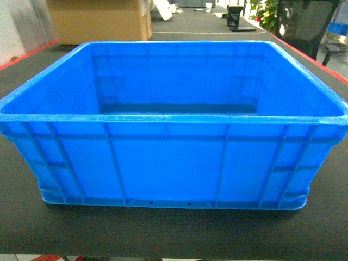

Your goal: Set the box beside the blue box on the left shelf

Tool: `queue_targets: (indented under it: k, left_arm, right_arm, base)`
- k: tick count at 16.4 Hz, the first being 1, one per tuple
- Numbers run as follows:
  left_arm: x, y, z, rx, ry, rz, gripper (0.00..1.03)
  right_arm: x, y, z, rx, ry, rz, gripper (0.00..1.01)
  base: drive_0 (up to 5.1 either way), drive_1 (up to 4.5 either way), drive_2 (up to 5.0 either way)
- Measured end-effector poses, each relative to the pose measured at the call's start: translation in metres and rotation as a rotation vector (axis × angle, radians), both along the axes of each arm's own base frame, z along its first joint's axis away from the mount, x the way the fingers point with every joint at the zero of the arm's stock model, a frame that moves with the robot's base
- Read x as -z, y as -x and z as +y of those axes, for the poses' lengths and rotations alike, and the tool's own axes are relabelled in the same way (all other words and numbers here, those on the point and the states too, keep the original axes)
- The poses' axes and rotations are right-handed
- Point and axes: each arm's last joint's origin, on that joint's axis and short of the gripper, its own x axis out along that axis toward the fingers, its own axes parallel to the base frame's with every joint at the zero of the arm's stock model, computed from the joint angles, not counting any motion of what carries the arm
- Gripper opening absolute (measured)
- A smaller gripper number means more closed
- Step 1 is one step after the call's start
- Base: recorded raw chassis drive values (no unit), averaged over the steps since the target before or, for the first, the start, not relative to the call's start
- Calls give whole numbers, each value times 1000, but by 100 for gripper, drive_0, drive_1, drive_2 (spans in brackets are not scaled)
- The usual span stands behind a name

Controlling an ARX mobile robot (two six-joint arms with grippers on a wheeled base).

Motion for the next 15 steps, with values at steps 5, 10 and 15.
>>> queue_targets:
  k: [5, 10, 15]
  left_arm:
    - [0, 0, 0, 0, 0, 0, 98]
    - [0, 0, 0, 0, 0, 0, 98]
    - [0, 0, 0, 0, 0, 0, 98]
  right_arm:
    - [0, 0, 0, 0, 0, 0, 98]
    - [0, 0, 0, 0, 0, 0, 98]
    - [0, 0, 0, 0, 0, 0, 98]
  base:
    - [0, 0, 0]
    - [0, 0, 0]
    - [0, 0, 0]
